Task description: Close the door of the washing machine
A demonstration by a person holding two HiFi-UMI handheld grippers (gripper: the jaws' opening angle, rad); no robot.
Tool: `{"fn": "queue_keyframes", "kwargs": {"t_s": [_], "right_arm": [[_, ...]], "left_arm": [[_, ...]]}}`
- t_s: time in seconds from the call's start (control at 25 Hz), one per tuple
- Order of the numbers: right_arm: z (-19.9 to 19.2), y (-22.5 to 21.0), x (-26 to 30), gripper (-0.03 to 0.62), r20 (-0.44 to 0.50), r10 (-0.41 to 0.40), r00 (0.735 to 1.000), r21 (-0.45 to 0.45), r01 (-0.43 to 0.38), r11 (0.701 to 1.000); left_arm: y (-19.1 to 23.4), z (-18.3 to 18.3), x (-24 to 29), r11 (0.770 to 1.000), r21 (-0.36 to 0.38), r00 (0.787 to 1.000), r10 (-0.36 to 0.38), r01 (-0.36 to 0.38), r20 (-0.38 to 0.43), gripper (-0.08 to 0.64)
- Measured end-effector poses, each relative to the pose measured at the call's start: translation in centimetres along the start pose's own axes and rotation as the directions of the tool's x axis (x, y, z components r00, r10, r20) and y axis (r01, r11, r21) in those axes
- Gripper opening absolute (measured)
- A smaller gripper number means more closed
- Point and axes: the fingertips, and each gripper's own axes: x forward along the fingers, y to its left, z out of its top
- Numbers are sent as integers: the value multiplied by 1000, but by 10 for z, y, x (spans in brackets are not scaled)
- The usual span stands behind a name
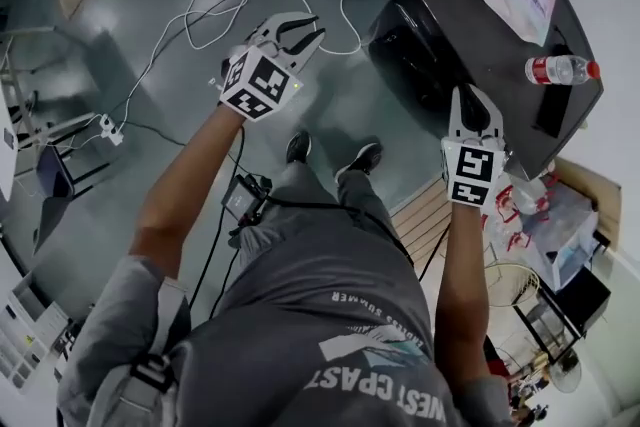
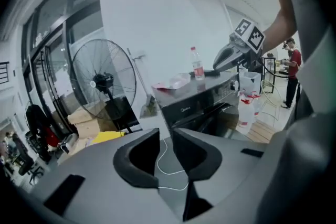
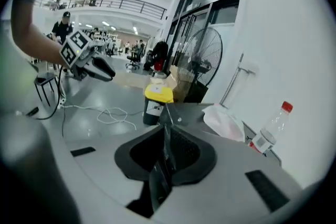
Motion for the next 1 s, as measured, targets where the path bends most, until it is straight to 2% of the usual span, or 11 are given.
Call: {"fn": "queue_keyframes", "kwargs": {"t_s": [0.24, 0.36, 0.44, 0.56, 0.76, 1.0], "right_arm": [[73, 0, -55, 37, 182, 65, 981, 75, -80, 994], [107, 4, -87, 28, 284, 115, 952, 140, -160, 977], [128, 9, -108, 28, 346, 146, 927, 143, -206, 968], [151, 12, -136, 28, 406, 163, 899, 130, -233, 964], [166, 6, -179, 26, 469, 161, 868, 122, -244, 962], [160, -14, -206, 28, 509, 131, 851, 141, -233, 962]], "left_arm": [[33, 28, -75, 992, -93, 992, 96, -88, 87, 77], [46, 45, -110, 982, -135, 979, 153, -135, 135, 75], [52, 56, -133, 973, -163, 969, 188, -162, 163, 74], [57, 74, -165, 968, -155, 952, 228, -198, 203, 72], [53, 111, -206, 955, -170, 925, 280, -242, 256, 71], [46, 145, -224, 949, -152, 900, 311, -276, 307, 69]]}}
